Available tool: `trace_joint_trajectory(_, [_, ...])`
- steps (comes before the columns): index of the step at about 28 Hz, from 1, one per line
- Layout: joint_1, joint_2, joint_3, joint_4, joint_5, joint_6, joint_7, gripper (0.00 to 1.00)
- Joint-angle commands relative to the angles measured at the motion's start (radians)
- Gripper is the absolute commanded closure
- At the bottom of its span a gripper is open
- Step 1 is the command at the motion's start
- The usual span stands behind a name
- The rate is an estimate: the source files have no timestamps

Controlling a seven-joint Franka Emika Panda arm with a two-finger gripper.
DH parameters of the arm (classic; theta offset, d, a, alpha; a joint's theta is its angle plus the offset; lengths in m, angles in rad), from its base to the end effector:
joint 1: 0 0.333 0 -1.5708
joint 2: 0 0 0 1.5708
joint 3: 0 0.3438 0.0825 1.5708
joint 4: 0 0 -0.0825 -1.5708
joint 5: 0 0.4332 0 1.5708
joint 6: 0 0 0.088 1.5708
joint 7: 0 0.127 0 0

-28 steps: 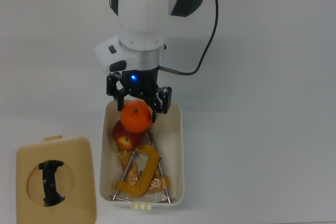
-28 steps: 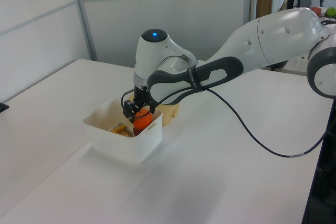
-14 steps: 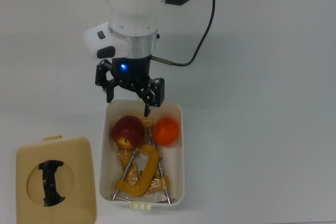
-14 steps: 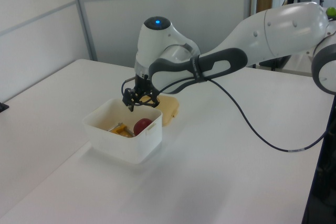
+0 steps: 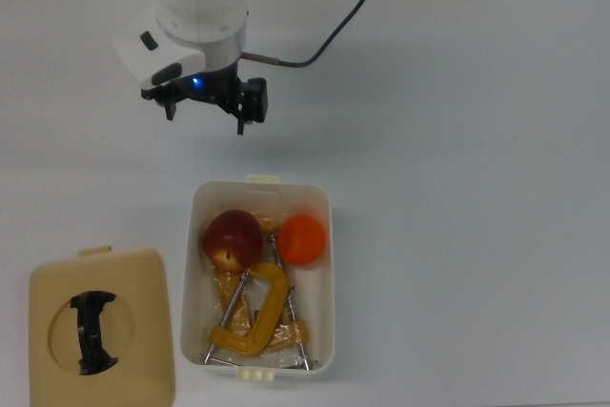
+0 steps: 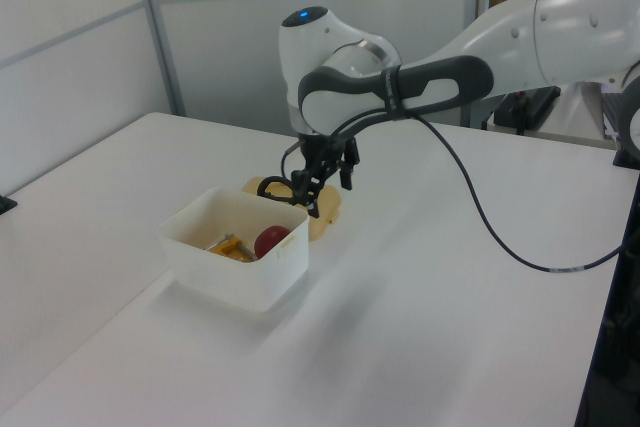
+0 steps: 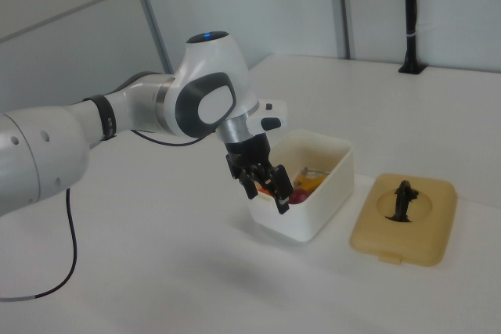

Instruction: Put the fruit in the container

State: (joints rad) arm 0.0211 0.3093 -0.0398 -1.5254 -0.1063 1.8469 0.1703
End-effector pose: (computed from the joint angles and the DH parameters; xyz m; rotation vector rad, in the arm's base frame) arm 0.7124 -0.0207 0.4769 3.0186 -0.2400 0.0318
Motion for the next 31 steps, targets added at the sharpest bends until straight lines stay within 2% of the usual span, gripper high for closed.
trace_joint_trajectory(1, [-0.046,-0.082,-0.006,-0.015,0.025,-0.127,-0.132,0.00])
trace_joint_trajectory(9, [-0.088,-0.121,-0.005,-0.013,0.014,-0.173,-0.169,0.00])
trace_joint_trajectory(31, [-0.104,-0.124,-0.006,-0.010,0.007,-0.175,-0.175,0.00])
